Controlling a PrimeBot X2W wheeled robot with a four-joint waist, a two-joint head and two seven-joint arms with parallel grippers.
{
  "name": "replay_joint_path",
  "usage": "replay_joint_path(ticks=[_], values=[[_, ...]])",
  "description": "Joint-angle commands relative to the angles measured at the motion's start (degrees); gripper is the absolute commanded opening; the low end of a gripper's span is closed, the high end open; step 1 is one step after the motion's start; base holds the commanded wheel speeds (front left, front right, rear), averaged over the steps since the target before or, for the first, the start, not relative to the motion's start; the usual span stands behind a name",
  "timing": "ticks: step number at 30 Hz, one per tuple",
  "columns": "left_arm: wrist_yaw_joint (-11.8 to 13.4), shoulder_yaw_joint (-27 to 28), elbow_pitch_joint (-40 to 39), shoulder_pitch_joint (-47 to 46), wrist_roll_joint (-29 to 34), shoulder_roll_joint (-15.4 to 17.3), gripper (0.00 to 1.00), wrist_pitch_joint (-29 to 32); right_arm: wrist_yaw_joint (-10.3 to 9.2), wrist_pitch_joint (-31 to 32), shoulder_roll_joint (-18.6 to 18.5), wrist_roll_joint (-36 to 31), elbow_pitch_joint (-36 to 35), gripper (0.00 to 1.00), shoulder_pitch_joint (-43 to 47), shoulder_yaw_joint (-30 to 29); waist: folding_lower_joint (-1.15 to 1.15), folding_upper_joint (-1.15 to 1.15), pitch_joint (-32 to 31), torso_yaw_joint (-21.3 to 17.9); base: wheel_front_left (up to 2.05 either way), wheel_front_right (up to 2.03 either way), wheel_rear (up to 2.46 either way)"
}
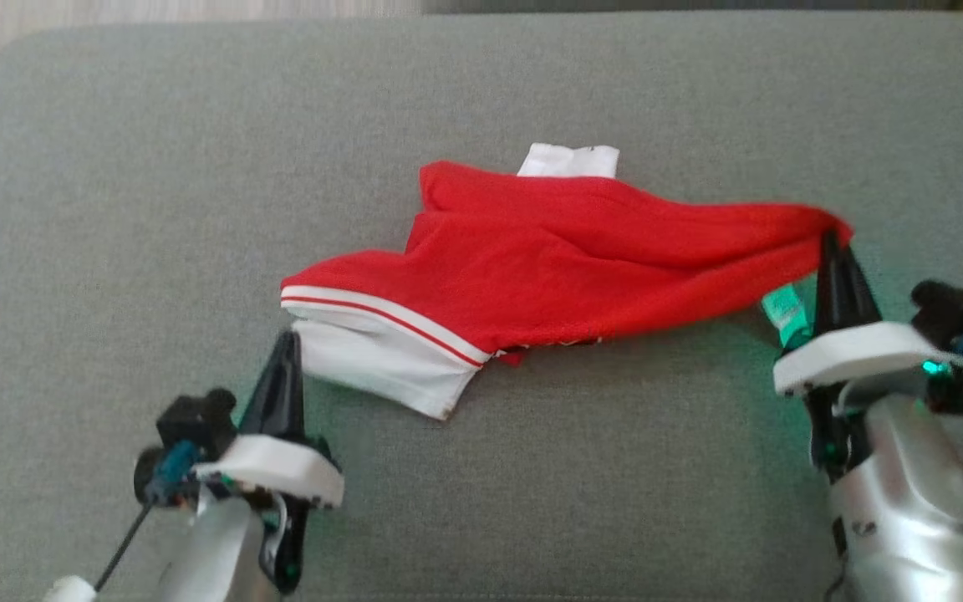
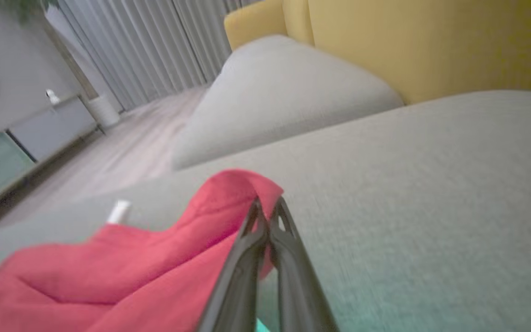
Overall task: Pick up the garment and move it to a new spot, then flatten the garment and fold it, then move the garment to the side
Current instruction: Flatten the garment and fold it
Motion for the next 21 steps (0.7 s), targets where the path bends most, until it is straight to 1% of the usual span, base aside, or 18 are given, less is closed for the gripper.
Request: replay_joint_path(ticks=[1,4,7,11,14,16,20,21], values=[[0.40,2.04,-2.78,-1.94,0.42,0.68,0.00,-0.29,-0.04,-0.21,-0.05,1.14,-2.93,0.00,-0.94,1.75,-0.01,0.00,-1.29,-0.28,0.00,0.00,0.00],[0.12,4.25,-8.77,-4.13,1.73,1.10,0.00,-0.29,-0.04,-0.21,-0.05,6.91,-8.16,0.00,-2.23,2.98,-0.01,0.00,-4.04,-0.57,0.00,0.00,0.00],[-0.29,6.40,-14.55,-7.19,2.59,2.68,0.00,-0.29,-0.04,-0.21,-0.05,12.37,-11.36,0.00,-4.14,3.85,-0.01,0.00,-7.43,-0.79,0.00,0.00,0.00],[-0.72,7.82,-20.14,-12.11,3.92,6.15,0.00,-0.29,-0.04,0.08,-0.05,20.65,-13.04,0.00,-7.43,4.92,-0.01,0.00,-11.74,-1.02,0.00,0.00,0.00],[-0.85,7.95,-23.38,-15.62,4.63,8.66,0.00,0.19,-0.04,2.12,-0.05,25.06,-15.48,0.00,-10.17,4.57,-0.01,0.00,-13.53,-1.15,0.00,0.00,0.00],[-0.83,7.82,-25.85,-17.48,5.43,10.16,0.00,1.56,-0.04,4.11,-0.05,27.11,-17.86,0.00,-11.57,3.95,-0.01,0.00,-14.43,-1.18,0.00,0.00,0.00],[-0.72,7.74,-30.61,-19.83,5.98,12.03,0.00,5.04,-0.04,8.34,-0.08,29.27,-23.59,0.00,-13.16,2.04,-0.01,0.00,-15.42,-1.15,0.00,0.00,0.00],[-0.71,7.55,-32.30,-20.24,6.16,12.82,0.00,7.15,-0.04,10.66,-0.08,29.34,-26.26,0.00,-13.44,1.02,-0.01,0.00,-15.53,-1.25,0.00,0.00,0.00]])
